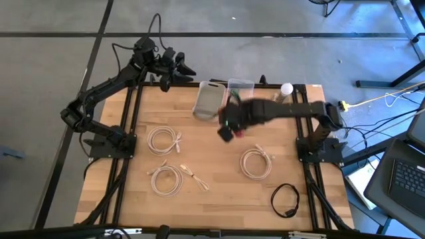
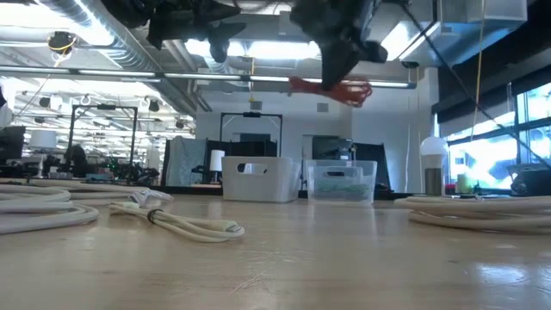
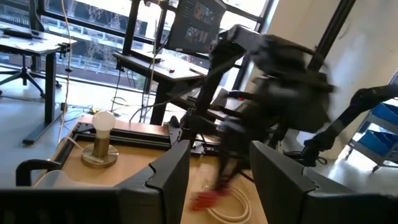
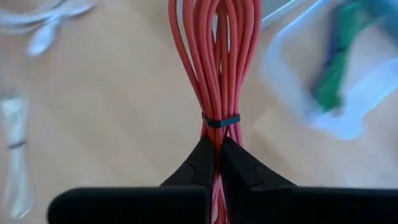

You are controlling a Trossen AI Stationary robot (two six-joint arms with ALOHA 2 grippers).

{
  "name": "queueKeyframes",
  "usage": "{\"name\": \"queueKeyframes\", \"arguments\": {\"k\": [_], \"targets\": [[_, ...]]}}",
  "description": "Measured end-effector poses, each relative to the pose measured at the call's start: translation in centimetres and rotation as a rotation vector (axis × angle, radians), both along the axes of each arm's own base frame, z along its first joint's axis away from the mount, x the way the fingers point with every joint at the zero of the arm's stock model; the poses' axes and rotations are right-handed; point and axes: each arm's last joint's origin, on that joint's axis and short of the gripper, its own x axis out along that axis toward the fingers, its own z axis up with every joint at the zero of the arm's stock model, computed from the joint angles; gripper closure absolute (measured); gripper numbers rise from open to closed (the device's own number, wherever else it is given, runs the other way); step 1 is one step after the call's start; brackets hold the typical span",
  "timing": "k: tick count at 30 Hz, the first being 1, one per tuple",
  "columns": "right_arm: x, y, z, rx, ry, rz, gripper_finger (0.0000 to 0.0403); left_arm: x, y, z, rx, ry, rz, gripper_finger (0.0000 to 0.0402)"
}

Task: Pick & Place USB Port
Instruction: Put the red usb cable into the transparent bin

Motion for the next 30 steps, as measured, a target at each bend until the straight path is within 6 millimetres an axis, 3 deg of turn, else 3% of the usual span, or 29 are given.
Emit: {"name": "queueKeyframes", "arguments": {"k": [7,12,16,22,30], "targets": [[-1.0,-8.2,0.1,-0.031,0.019,-0.064,0.0393,0.0,0.0,-0.1,-0.012,0.009,0.001,0.024],[-2.1,-14.2,0.4,0.071,-0.13,-0.16,0.0393,0.0,0.0,-0.1,0.015,0.004,0.012,0.024],[-3.4,-17.5,0.6,0.106,-0.196,-0.269,0.0393,0.0,0.1,-0.2,0.017,0.006,0.026,0.024],[-5.0,-19.9,0.1,0.106,-0.191,-0.355,0.0393,0.0,0.1,-0.2,0.015,0.007,0.027,0.024],[-5.5,-20.0,-3.8,0.178,-0.149,-0.357,0.0393,0.0,0.1,-0.2,0.027,0.004,0.03,0.024]]}}
